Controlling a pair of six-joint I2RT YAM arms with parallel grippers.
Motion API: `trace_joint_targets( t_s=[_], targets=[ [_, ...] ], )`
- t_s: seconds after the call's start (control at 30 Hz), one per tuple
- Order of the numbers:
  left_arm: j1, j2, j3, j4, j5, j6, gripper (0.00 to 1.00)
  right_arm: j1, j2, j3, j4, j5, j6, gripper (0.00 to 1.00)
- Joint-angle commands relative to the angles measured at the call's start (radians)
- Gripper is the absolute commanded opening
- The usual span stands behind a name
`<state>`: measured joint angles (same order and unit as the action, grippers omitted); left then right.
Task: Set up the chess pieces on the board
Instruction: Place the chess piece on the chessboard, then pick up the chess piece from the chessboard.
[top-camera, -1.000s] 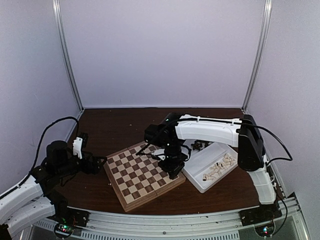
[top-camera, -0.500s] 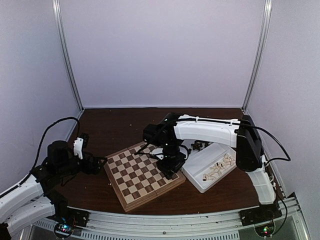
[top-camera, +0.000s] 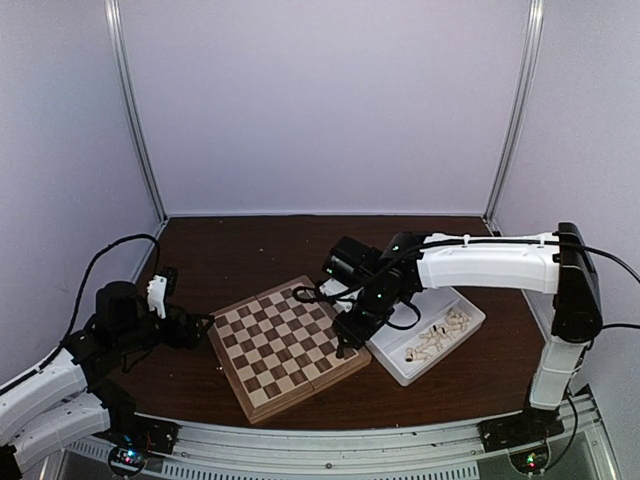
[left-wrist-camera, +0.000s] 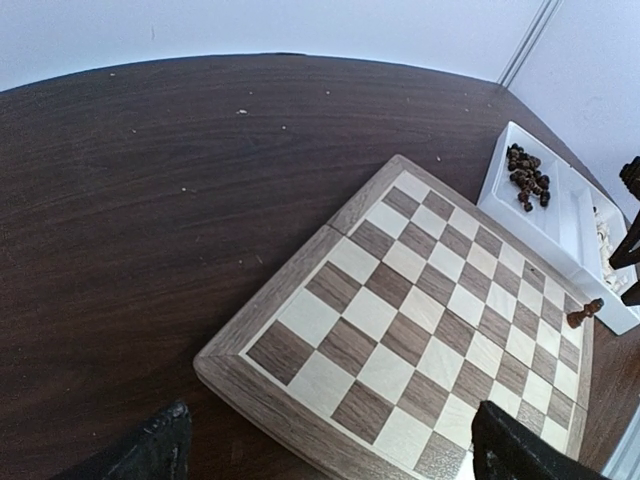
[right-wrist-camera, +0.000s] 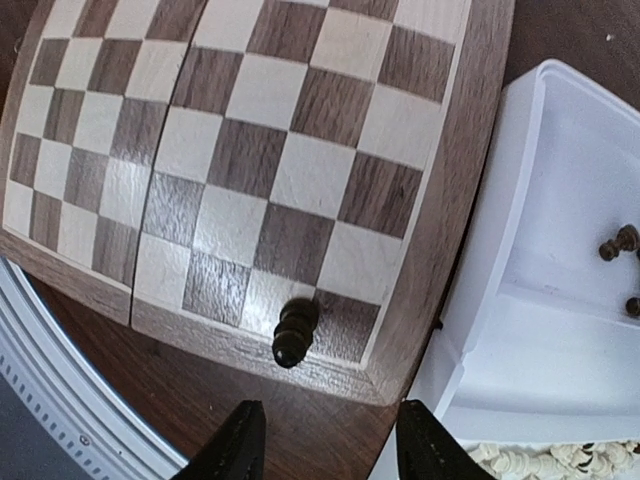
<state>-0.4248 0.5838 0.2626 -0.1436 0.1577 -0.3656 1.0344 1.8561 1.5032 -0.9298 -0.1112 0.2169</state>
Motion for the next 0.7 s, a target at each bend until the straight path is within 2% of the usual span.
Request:
trace_joint_targets(
  t_s=[0.0, 0.1, 0.43, 0.67],
  targets=[
    [-0.003, -0.01, -0.006, 0.021, -0.015, -0.007, 0.98, 0.014, -0.081, -0.136, 0.277, 0.034, 0.006, 0.48],
    [-0.003, -0.014, -0.009, 0.02, -0.015, -0.009, 0.98, 0.016, -0.093, -0.178, 0.327, 0.024, 0.008, 0.47],
    [-0.003, -0.014, -0.008, 0.022, -0.017, -0.007, 0.98, 0.028, -0.006, -0.126, 0.29, 0.016, -0.003, 0.36],
    [-0.003, -0.013, -0.008, 0.023, -0.016, -0.007, 0.98, 0.036, 0.005, -0.135, 0.265, 0.032, -0.002, 0.36]
  ],
)
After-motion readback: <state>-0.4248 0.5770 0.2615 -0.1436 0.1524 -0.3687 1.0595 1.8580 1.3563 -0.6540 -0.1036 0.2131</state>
